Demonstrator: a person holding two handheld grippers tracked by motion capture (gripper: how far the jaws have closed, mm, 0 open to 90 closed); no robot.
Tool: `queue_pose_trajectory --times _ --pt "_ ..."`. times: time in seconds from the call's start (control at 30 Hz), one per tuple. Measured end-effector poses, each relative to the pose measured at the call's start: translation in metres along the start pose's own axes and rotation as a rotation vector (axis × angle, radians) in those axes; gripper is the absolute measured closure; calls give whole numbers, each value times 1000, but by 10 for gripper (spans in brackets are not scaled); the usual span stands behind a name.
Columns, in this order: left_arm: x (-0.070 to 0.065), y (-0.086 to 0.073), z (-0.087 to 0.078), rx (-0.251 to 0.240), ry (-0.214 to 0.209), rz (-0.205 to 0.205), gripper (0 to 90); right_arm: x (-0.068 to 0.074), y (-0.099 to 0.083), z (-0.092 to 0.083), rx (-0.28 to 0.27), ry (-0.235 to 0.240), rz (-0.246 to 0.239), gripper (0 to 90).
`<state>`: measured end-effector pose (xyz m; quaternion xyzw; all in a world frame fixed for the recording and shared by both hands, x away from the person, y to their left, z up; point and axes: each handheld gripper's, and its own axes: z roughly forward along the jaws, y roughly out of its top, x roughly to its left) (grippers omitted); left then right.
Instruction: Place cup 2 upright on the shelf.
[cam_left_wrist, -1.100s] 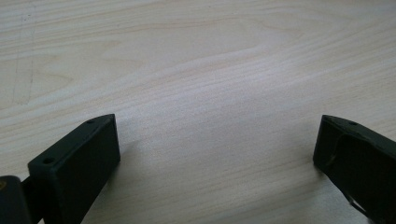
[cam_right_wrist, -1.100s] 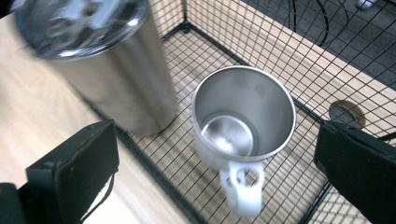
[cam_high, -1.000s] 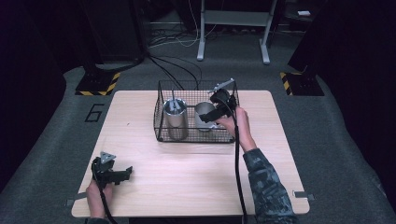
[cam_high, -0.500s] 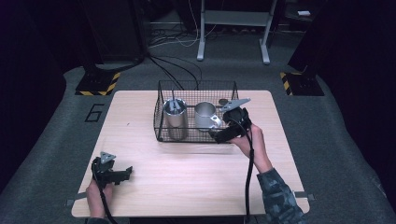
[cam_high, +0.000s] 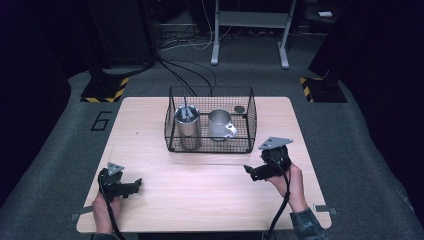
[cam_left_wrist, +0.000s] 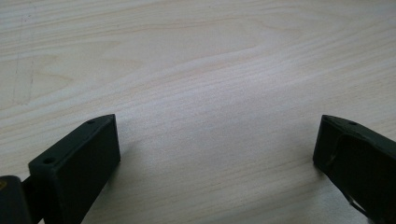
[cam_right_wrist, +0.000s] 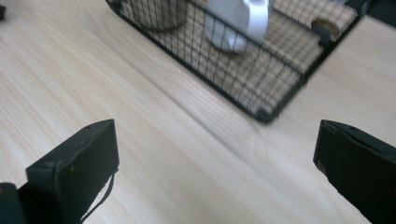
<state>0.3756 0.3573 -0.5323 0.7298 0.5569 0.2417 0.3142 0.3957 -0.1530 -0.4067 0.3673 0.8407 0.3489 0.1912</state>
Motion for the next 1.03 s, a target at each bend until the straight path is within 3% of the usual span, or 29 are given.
queue_pose_trajectory --times 0.03,0.07,0.17,0.27,0.3,0.4,0.6,0.73,0.8,1.03 --pt "0 0 0 0 0 1 6 0 -7 1 9 -8 31 0" --pt "0 0 0 0 1 1 6 -2 -13 2 12 -8 24 0" --pt "0 0 0 0 1 1 6 -5 -35 6 29 -23 77 0" --pt "0 0 0 0 1 0 6 -11 -61 9 40 -35 100 0" --pt "0 0 0 -1 2 1 6 -11 -68 10 50 -53 134 0" --pt "0 0 0 -1 2 2 6 -16 -90 13 72 -73 165 0" --pt "0 0 0 -1 1 2 6 -24 -135 14 63 -151 227 0" --pt "0 0 0 0 0 2 6 -31 -151 17 78 -191 271 0" --pt "0 0 0 0 0 1 5 -35 -156 16 37 -193 283 0" --pt "0 0 0 2 1 -1 4 -40 -160 15 21 -177 261 0"
